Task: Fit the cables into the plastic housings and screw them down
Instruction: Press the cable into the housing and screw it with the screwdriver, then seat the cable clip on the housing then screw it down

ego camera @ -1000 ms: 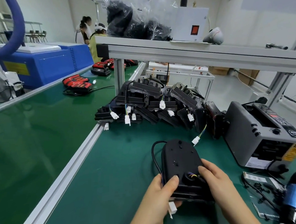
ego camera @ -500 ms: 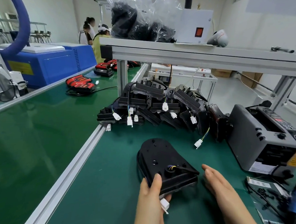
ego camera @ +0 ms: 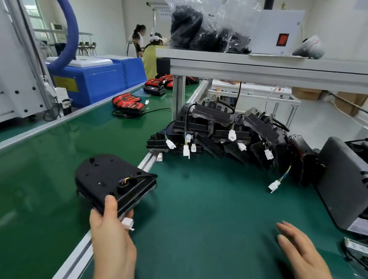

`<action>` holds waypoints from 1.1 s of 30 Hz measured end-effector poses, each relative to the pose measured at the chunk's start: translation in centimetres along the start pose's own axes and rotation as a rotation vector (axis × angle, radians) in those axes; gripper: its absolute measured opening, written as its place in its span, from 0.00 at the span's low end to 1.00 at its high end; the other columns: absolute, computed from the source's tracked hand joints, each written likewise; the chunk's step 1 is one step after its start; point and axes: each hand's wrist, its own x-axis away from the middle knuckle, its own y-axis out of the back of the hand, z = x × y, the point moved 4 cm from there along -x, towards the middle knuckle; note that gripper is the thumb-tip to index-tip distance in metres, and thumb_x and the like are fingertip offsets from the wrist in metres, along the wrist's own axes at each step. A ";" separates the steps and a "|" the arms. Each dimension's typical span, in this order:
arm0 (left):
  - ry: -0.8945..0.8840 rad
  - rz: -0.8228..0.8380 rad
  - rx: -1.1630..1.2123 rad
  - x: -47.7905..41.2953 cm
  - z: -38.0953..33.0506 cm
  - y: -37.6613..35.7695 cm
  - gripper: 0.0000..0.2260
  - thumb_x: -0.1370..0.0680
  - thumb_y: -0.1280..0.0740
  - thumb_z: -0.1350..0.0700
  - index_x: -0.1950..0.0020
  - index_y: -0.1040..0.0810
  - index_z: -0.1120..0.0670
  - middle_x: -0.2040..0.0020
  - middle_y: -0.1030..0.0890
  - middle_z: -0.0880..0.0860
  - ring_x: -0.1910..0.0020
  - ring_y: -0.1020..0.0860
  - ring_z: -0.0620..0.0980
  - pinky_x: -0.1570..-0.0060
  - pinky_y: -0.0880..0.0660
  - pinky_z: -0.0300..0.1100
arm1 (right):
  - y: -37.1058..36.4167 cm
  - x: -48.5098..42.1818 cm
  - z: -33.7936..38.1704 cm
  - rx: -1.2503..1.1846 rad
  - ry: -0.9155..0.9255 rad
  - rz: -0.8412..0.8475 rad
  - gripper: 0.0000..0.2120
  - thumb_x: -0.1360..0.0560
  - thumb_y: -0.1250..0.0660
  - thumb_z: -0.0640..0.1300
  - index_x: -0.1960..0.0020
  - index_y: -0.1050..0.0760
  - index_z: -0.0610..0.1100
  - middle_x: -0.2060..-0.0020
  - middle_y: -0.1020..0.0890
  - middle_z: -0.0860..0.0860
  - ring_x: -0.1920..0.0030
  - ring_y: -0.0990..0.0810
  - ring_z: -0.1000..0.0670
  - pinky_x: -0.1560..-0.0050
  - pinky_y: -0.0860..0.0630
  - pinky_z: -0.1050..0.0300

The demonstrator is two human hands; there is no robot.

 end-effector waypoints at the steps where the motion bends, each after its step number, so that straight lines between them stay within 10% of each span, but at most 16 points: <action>1: -0.026 -0.049 0.001 -1.1 -0.5 0.6 0.08 0.18 0.39 0.55 0.41 0.28 0.54 0.48 0.20 0.49 0.57 0.20 0.43 0.51 0.24 0.44 | 0.0 0.0 0.0 0.014 0.006 -0.008 0.12 0.25 0.33 0.33 0.46 0.20 0.46 0.41 0.23 0.49 0.41 0.27 0.51 0.54 0.39 0.86; 4: -0.072 -0.200 0.000 -3.7 -1.7 2.4 0.14 0.19 0.38 0.52 0.36 0.31 0.56 0.44 0.22 0.49 0.56 0.21 0.44 0.54 0.24 0.43 | 0.1 0.2 0.3 0.038 0.036 -0.037 0.13 0.26 0.33 0.32 0.46 0.20 0.45 0.40 0.23 0.47 0.42 0.27 0.51 0.54 0.39 0.87; 9: -0.063 -0.342 -0.017 -6.4 -2.5 5.5 0.23 0.21 0.37 0.48 0.31 0.35 0.59 0.42 0.24 0.53 0.60 0.23 0.48 0.53 0.24 0.44 | 0.0 0.4 0.9 0.010 0.091 -0.064 0.13 0.27 0.34 0.27 0.46 0.20 0.38 0.42 0.23 0.42 0.53 0.31 0.78 0.54 0.38 0.87; 21: -0.023 -0.431 -0.068 -7.5 -2.7 7.8 0.26 0.22 0.38 0.47 0.28 0.37 0.57 0.48 0.25 0.50 0.65 0.25 0.49 0.58 0.28 0.44 | -0.4 0.3 0.6 -0.033 0.120 -0.081 0.14 0.29 0.36 0.22 0.46 0.22 0.31 0.45 0.20 0.58 0.54 0.33 0.79 0.53 0.38 0.85; 25: -0.068 -0.433 -0.116 -7.4 -2.6 8.3 0.23 0.23 0.40 0.48 0.31 0.34 0.56 0.52 0.23 0.48 0.65 0.25 0.48 0.58 0.28 0.43 | -0.6 0.1 1.0 0.019 0.136 -0.142 0.14 0.30 0.35 0.22 0.47 0.22 0.30 0.42 0.23 0.35 0.55 0.33 0.81 0.53 0.39 0.86; 29: -0.095 -0.437 -0.172 -7.9 -3.2 8.9 0.25 0.25 0.41 0.46 0.30 0.35 0.55 0.46 0.25 0.51 0.60 0.25 0.52 0.57 0.29 0.47 | -0.7 0.3 1.0 0.027 0.159 -0.148 0.14 0.30 0.35 0.23 0.47 0.21 0.31 0.42 0.24 0.34 0.54 0.33 0.80 0.53 0.38 0.86; 33: -0.063 -0.428 -0.198 -8.7 -3.6 9.6 0.24 0.23 0.40 0.48 0.29 0.35 0.56 0.40 0.24 0.54 0.55 0.24 0.55 0.51 0.28 0.46 | -1.0 0.4 0.2 -0.045 0.126 -0.084 0.14 0.30 0.34 0.23 0.47 0.21 0.33 0.49 0.21 0.68 0.53 0.32 0.80 0.52 0.37 0.85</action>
